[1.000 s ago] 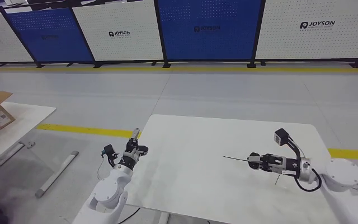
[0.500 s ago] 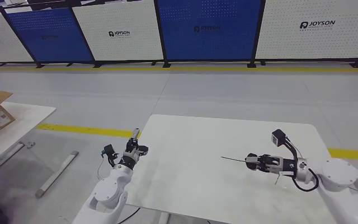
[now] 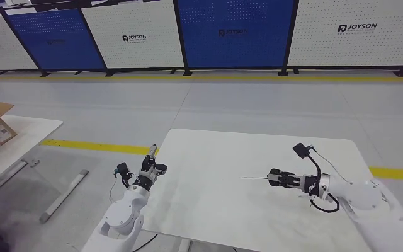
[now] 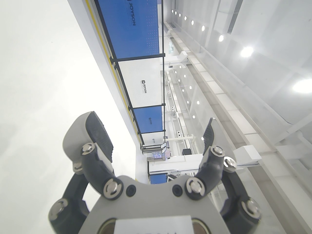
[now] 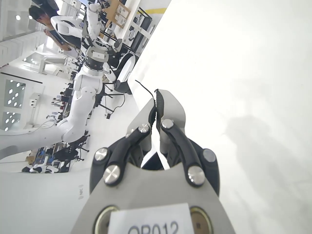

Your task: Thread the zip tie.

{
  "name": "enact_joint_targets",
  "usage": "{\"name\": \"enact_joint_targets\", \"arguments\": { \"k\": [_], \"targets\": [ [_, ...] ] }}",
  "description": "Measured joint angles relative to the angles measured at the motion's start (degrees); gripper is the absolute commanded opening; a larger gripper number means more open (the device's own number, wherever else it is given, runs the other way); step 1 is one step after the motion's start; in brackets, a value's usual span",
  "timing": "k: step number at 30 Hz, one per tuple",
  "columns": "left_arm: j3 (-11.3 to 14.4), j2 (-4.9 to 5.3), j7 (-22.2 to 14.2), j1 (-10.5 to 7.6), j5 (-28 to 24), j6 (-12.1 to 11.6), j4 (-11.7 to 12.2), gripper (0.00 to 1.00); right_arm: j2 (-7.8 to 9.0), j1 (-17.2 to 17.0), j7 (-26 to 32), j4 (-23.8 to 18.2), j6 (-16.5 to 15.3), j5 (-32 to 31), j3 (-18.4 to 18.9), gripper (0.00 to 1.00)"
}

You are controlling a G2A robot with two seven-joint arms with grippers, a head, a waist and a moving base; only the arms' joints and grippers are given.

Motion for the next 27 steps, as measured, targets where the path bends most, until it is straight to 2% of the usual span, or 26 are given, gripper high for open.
{"name": "enact_joint_targets", "arguments": {
  "k": [8,10,12,14,15,19,27],
  "targets": [
    [0.0,0.0,0.0,0.0,0.0,0.0,0.0,1.0,0.0,-0.01,-0.08,0.05,0.03,-0.1,0.05,0.0],
    [0.0,0.0,0.0,0.0,0.0,0.0,0.0,1.0,0.06,-0.09,-2.1,0.01,0.36,-1.8,0.64,0.0],
    [0.0,0.0,0.0,0.0,0.0,0.0,0.0,1.0,0.03,-0.3,-3.48,-0.74,-1.95,-2.39,1.11,0.0],
    [0.0,0.0,0.0,0.0,0.0,0.0,0.0,1.0,0.01,-0.2,-3.34,-2.81,-6.11,-1.37,1.76,0.0],
    [0.0,0.0,0.0,0.0,0.0,0.0,0.0,1.0,0.01,-0.34,-3.93,-4.17,-6.59,-2.08,1.91,0.0],
    [0.0,0.0,0.0,0.0,0.0,0.0,0.0,1.0,-0.05,-1.52,-6.79,-9.36,-4.95,-10.46,1.12,0.0],
    [0.0,0.0,0.0,0.0,0.0,0.0,0.0,1.0,-0.15,-1.54,-7.44,-8.4,-5.02,-11.84,0.38,0.0]
  ]
}}
